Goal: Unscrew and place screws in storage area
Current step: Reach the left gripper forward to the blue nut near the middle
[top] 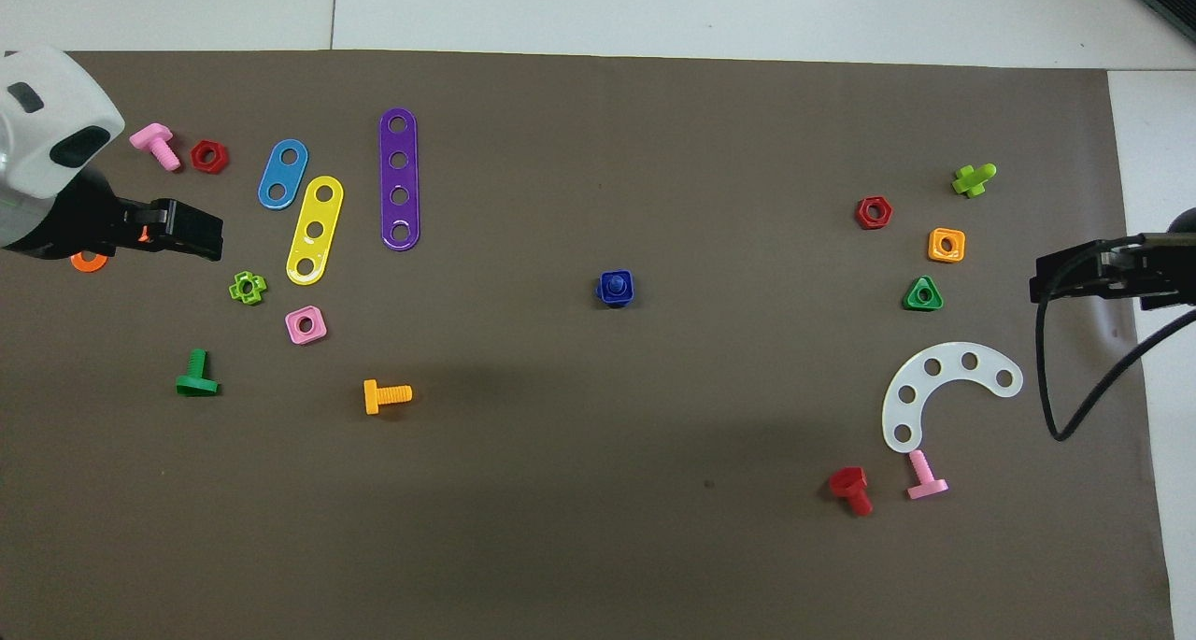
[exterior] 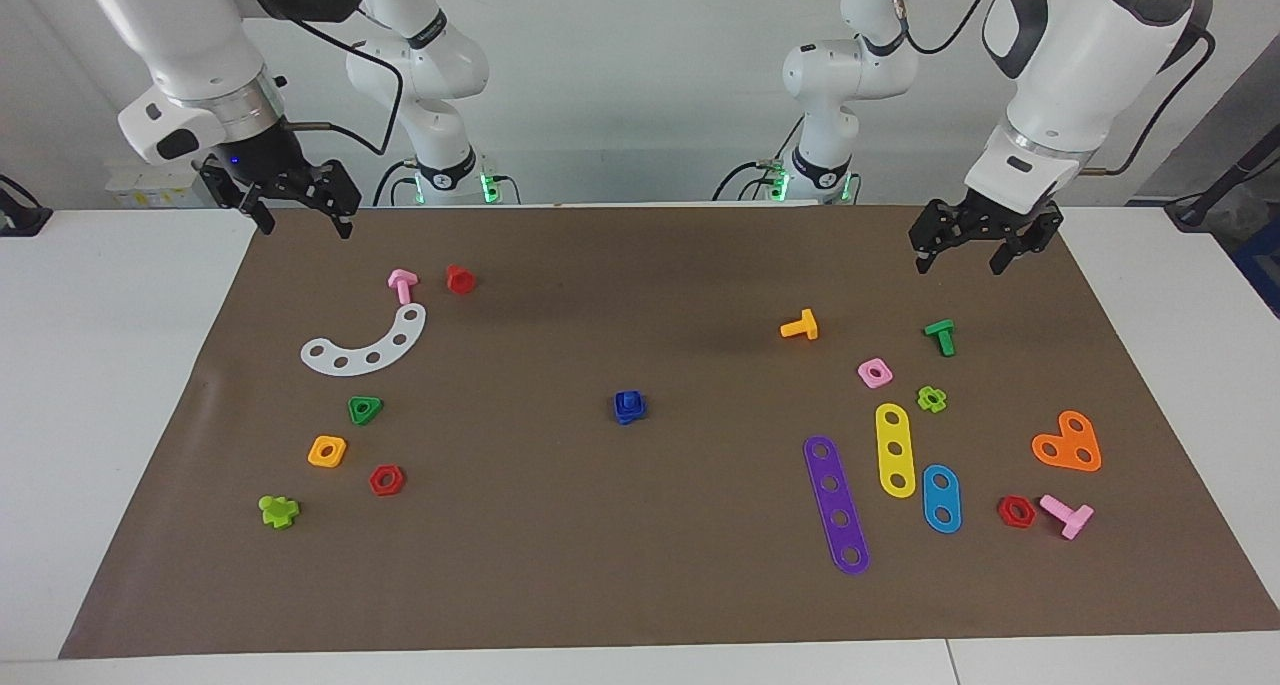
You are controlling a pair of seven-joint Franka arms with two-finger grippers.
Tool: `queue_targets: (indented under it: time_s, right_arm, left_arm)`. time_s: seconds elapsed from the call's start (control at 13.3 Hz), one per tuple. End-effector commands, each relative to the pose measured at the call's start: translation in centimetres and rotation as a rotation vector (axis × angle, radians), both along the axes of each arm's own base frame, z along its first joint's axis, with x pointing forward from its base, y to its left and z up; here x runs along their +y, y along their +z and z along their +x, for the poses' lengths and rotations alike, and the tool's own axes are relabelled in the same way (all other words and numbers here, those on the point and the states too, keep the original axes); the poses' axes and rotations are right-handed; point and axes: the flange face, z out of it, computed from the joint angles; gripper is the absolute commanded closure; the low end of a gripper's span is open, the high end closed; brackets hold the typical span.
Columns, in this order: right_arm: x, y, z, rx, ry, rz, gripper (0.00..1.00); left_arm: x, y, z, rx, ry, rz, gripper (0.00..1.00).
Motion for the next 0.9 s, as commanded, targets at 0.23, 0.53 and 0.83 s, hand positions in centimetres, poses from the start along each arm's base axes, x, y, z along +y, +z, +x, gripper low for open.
queue_targets:
  time_s: [0.23,0.53,0.83]
  right_arm:
    - [-0.1,0.3,-0.2,-0.012,0.023,0.019,0.00]
    - [-0.1,0.3,-0.2,-0.012,0.023,0.019,0.00]
    - [-0.1,0.3,-0.2,-0.012,0.023,0.019,0.00]
  left_arm:
    - [-0.1,0.1,-1.1,0.004,-0.002,-0.013,0.00]
    - [-0.5,-1.3,-2.4,0.032,-0.009,-0.005,0.00]
    - [-4.6,-3.9,-4.0,0.017,0.037,-0.003,0.00]
